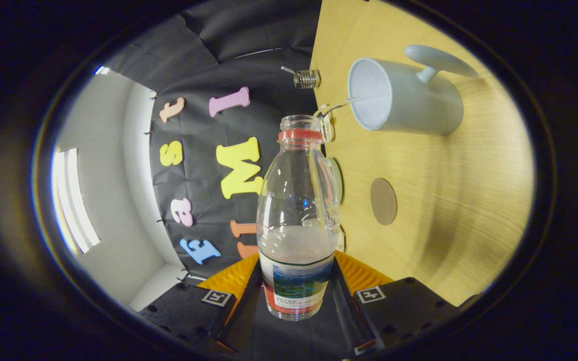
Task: Take the bottle from table, then pour the juice into the cup, finally place the bottle on the coaster
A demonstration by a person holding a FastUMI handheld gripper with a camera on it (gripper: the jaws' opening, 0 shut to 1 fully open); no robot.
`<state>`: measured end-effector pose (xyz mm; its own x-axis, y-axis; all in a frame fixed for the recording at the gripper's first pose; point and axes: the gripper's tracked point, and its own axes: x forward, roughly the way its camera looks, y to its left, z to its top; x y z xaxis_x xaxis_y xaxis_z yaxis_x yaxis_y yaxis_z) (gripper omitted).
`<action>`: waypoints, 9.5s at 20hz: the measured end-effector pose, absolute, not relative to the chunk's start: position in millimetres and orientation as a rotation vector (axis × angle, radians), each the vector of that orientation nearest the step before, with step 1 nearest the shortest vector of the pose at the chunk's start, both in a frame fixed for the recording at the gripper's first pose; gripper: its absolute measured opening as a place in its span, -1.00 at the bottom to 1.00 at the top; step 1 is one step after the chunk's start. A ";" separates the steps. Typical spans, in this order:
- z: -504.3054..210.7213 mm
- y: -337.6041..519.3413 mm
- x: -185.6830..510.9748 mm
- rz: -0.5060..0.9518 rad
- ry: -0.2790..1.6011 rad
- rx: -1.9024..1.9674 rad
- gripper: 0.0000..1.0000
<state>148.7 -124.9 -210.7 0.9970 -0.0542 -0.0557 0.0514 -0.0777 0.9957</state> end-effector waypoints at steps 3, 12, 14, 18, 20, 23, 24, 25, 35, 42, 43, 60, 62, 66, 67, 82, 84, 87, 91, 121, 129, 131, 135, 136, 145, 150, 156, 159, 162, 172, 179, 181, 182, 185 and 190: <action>-208.8 -127.0 147.6 -0.084 -0.007 1.658 0.51; -206.2 -127.9 153.1 -0.083 0.004 1.707 0.51; -201.8 -129.5 155.0 -0.080 -0.002 1.717 0.51; -194.3 -129.1 152.5 -0.075 -0.008 1.733 0.50; -193.0 -129.3 154.3 -0.073 -0.008 1.737 0.50; -190.5 -130.5 156.8 -0.077 -0.002 1.746 0.51; -190.5 -130.5 156.2 -0.078 0.001 1.749 0.51; -189.6 -129.8 154.9 -0.077 0.001 1.752 0.51; -182.0 -128.0 156.1 -0.075 0.001 1.784 0.51; -176.6 -131.8 157.0 -0.077 -0.014 1.815 0.51; -176.6 -131.6 157.6 -0.077 -0.014 1.819 0.51; -163.2 -137.0 160.3 -0.078 -0.043 1.892 0.51; -161.2 -138.0 160.4 -0.073 -0.048 1.904 0.51; -157.5 -140.2 162.2 -0.072 -0.054 1.928 0.51; -152.5 -142.0 163.8 -0.072 -0.058 1.937 0.51; -123.4 -153.6 166.7 -0.063 -0.104 2.026 0.51; -122.4 -155.4 166.3 -0.067 -0.105 2.033 0.51; -119.2 -154.8 167.1 -0.066 -0.106 2.042 0.51; -114.4 -155.0 165.4 -0.058 -0.112 2.049 0.51; -162.6 -98.9 147.5 -0.039 0.170 1.147 0.52; -156.3 -95.1 113.0 -0.013 0.171 0.395 0.53; -152.3 -100.0 104.6 -0.050 0.175 0.229 0.53; -140.8 -103.1 92.7 -0.115 0.177 0.025 0.54; -137.6 -102.3 91.5 -0.120 0.175 0.010 0.54; -126.9 -112.9 148.3 -0.182 0.169 -0.127 0.54; -140.8 -134.5 199.5 -0.226 0.168 -0.129 0.54; -188.5 -140.7 251.5 -0.251 0.220 -0.136 0.56; -220.7 -137.7 271.9 -0.240 0.253 -0.116 0.57; -247.3 -137.7 283.7 -0.235 0.279 -0.125 0.57; -290.3 -142.1 294.6 -0.246 0.327 -0.116 0.58; -298.2 -147.2 293.8 -0.248 0.350 -0.119 0.62; -298.0 -148.5 294.3 -0.244 0.353 -0.118 0.66; -297.8 -147.3 294.6 -0.241 0.351 -0.116 0.68; -294.5 -142.4 294.3 -0.225 0.346 -0.110 0.89; -281.6 -137.0 286.2 -0.218 0.332 -0.109 1.00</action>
<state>286.2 -137.0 -281.6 0.9223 -0.2296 -0.3110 0.1940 0.9708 -0.1412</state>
